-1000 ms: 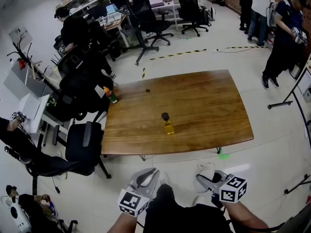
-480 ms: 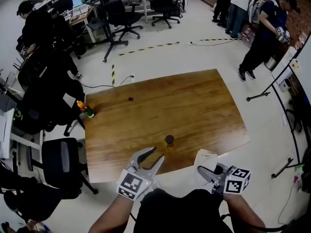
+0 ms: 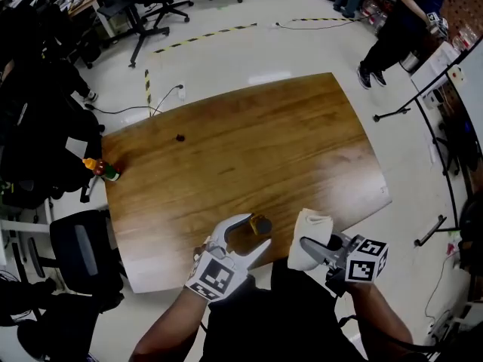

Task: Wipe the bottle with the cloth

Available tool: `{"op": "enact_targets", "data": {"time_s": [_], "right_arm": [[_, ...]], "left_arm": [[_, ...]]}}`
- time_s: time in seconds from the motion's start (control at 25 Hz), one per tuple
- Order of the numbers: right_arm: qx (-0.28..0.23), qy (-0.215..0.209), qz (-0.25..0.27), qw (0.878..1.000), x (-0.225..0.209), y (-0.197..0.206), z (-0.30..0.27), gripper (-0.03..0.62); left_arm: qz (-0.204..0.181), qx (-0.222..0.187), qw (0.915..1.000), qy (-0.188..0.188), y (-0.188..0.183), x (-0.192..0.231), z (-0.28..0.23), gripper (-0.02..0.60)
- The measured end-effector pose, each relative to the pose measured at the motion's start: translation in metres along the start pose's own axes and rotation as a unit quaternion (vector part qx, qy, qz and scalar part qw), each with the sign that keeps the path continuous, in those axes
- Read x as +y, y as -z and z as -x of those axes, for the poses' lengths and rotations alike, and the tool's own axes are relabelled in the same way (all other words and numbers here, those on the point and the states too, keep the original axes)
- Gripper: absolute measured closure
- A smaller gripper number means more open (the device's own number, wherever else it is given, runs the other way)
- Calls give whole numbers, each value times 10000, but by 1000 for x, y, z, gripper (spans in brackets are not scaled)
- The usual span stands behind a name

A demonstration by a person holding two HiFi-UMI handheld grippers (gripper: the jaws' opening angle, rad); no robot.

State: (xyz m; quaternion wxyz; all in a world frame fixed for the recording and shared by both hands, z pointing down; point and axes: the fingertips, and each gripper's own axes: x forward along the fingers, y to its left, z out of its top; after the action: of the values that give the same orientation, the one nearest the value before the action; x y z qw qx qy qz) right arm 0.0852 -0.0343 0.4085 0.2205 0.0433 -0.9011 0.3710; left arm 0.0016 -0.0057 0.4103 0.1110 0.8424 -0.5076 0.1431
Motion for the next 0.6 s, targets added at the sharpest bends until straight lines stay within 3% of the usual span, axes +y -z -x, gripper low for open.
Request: {"op": "enact_targets", "data": {"time_s": [0.12,0.2,0.32,0.44,0.52,0.6], "right_arm": [[423,-636,-30,9971,-7,2,-24,522],[675,-1199,-72,9905,-8,0,-40,522],[870,-2158,-304,9721,-5,-6,-58,522],[747,-3020,-757,9473,1,-20,-69,522],[679,-3334,-957,9355,1,-25,-74,522],[708,-3415,-1032,9315,-2,-24,-79,522]], "left_arm": [[-83,37,9999,72,1,-4,-3,337],[-144,60,9998,147,0,-5,-3,430],[-166,-5,9992,370,-6,-7,1,433],[-339,76,9972,662,-8,-9,2,434],[-379,120,9960,800,-10,-11,-2,434],[-358,118,9957,851,-13,-12,-6,434]]}}
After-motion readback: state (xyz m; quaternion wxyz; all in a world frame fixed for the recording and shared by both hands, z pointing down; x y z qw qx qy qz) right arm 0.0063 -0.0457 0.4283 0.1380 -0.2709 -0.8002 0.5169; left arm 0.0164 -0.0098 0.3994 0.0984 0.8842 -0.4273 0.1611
